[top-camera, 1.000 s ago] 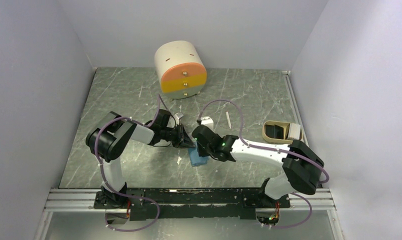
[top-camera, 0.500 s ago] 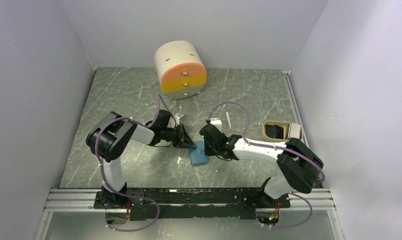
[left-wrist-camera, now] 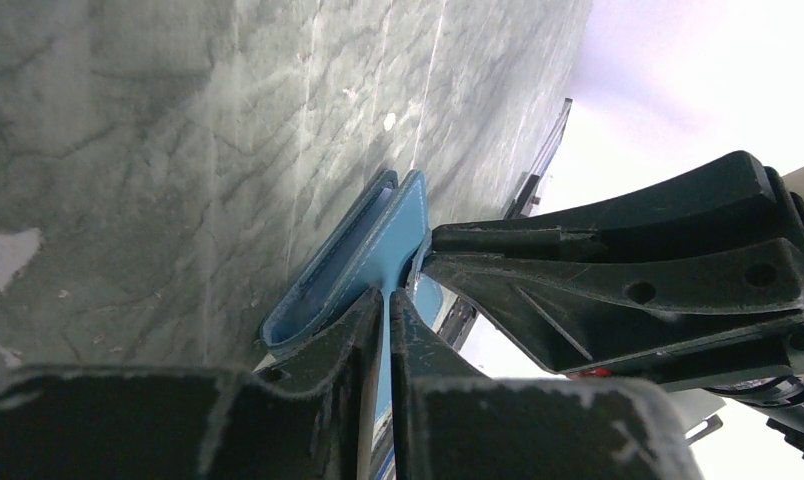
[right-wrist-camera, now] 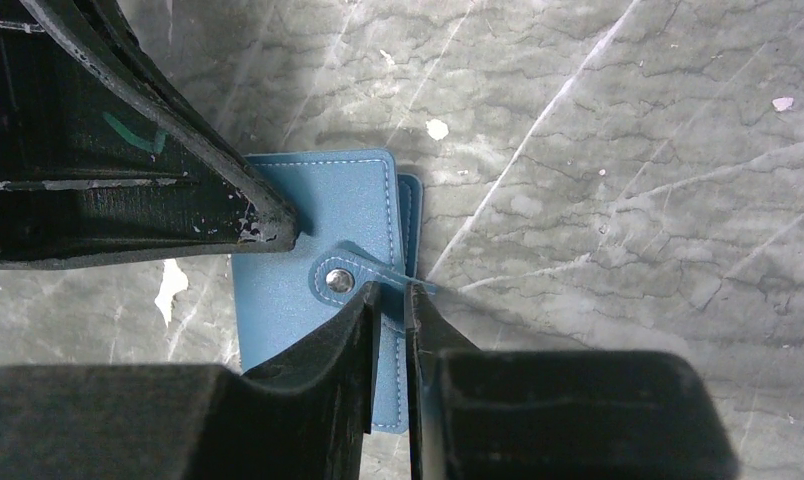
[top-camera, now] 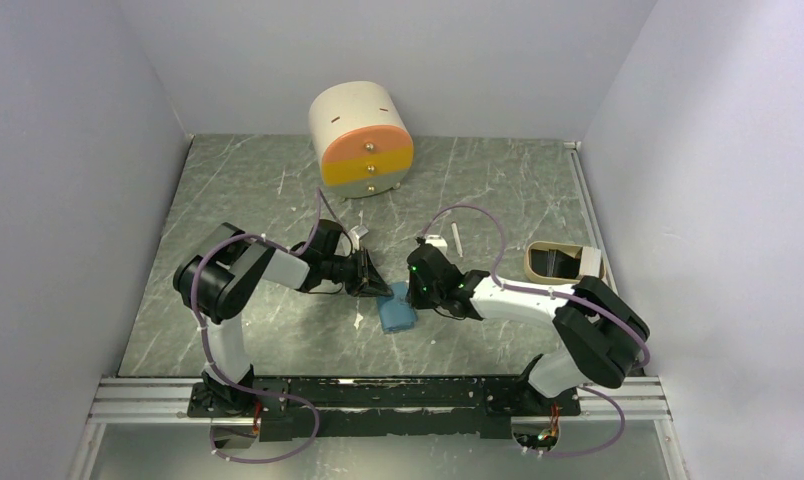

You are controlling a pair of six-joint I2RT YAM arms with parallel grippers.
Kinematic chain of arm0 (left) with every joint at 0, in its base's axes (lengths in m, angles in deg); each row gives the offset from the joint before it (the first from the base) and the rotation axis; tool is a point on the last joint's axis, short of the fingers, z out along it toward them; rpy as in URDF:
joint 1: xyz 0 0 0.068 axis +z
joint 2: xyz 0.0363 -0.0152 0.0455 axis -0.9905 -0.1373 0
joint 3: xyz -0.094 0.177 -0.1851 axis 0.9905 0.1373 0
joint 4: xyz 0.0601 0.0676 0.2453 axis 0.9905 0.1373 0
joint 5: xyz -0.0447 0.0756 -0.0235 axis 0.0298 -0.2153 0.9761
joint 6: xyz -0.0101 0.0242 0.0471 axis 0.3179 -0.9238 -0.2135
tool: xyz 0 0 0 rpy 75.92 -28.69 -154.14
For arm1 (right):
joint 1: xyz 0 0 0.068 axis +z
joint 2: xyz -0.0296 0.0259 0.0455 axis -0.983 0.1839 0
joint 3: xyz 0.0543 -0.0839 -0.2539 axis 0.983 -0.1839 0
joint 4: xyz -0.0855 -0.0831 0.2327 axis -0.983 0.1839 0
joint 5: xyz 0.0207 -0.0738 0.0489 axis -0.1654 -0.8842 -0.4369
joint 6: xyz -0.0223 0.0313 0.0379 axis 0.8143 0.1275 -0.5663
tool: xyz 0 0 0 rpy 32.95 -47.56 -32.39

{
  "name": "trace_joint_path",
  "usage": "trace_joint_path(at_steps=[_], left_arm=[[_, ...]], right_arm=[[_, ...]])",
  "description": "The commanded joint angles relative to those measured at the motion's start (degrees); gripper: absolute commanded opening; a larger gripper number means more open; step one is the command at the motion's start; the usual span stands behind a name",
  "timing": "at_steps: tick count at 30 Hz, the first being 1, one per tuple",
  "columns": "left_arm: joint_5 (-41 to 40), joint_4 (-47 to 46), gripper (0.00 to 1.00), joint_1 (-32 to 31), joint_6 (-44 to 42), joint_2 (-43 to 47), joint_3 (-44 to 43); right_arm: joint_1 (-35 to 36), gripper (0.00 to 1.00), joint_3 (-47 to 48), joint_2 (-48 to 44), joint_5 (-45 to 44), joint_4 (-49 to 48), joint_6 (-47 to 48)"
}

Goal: Put the credit cards into the card holder
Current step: Close the card holder at the center of the board.

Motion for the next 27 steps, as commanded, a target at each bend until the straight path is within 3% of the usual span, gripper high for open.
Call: trace_joint_path(at_steps=[1,27], left_arm=[[-0.8,2.2,0.15,-1.3,-1.1,-2.2,0.8],[-0.9,1.4,0.15,-1.8,-0.7,-2.5,1.1]], right_arm=[[0.4,0.17,0.2,-1.3,3.1,-0.7,-0.5],[-0.9,0.20,3.6,2.8,5.9,1.2,1.4]])
